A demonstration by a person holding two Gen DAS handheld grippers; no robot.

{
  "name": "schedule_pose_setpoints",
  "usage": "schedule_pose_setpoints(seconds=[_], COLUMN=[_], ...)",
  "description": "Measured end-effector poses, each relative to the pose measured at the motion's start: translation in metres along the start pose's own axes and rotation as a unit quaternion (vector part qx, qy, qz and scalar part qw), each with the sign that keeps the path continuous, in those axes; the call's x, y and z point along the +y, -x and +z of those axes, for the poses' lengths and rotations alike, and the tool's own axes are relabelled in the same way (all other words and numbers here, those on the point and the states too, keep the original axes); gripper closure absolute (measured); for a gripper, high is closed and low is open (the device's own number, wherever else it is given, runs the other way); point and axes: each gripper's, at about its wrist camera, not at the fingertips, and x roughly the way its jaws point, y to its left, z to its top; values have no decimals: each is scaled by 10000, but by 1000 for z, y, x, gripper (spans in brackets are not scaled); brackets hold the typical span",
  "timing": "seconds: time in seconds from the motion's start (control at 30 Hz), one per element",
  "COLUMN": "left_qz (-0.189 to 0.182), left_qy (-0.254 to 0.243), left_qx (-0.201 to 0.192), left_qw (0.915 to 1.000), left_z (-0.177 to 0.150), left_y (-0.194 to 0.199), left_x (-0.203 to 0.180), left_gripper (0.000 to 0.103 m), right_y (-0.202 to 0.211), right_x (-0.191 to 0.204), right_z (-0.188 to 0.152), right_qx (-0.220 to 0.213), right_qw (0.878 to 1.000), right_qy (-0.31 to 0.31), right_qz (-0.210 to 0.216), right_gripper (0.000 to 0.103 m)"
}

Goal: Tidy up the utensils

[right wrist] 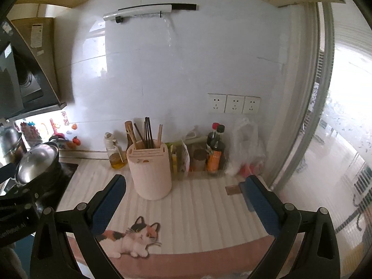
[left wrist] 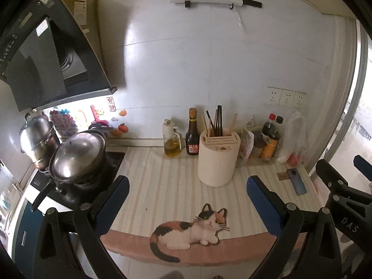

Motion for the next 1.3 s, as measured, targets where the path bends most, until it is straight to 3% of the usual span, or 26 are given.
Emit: schedule_pose_setpoints(seconds=[0.37, 1.3], left_qz=[192, 428], left_qy=[157, 168], left_qx=[89, -22], left_qw=[9997, 9989], left_z=[-3, 10], left_y=[11, 9], left_x=[-6, -13], left_gripper=[0, 0], right_y=[23, 6], right_x=[-13, -22], right_z=[6, 16], right_qx=[-52, -62], right_qw=[10000, 10000], right_qy=[22, 73], right_qz=[-47, -8], right_gripper=[0, 0])
